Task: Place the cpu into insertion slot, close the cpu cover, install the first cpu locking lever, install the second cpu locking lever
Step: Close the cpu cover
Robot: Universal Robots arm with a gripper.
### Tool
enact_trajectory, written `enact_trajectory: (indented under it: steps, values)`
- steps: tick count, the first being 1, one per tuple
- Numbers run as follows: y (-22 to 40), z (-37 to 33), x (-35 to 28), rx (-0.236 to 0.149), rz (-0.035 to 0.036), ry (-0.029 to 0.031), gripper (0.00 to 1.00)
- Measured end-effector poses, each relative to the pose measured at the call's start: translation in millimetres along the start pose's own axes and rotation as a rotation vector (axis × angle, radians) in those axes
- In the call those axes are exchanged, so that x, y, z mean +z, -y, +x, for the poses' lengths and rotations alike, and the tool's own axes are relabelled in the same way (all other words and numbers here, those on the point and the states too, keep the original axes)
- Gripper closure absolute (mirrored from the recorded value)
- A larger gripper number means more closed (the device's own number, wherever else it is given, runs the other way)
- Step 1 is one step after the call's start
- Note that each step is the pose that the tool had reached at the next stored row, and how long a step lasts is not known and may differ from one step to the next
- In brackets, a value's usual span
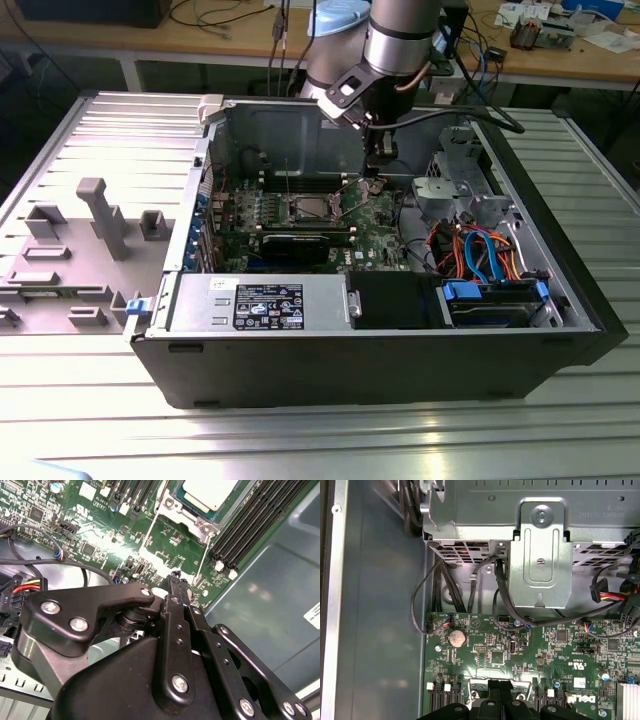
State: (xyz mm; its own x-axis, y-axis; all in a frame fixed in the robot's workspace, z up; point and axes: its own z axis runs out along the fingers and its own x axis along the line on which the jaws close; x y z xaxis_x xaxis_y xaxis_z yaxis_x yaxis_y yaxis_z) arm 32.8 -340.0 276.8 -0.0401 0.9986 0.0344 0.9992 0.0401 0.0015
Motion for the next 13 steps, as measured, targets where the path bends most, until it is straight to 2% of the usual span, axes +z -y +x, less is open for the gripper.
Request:
enact_trajectory:
  steps: [5,13]
  values:
    - [-7.6,-0.3,0.6,0.0,0.0,0.0001,0.89]
    - [-7.9,-0.3,0.6,0.0,0.0,0.0,0.89]
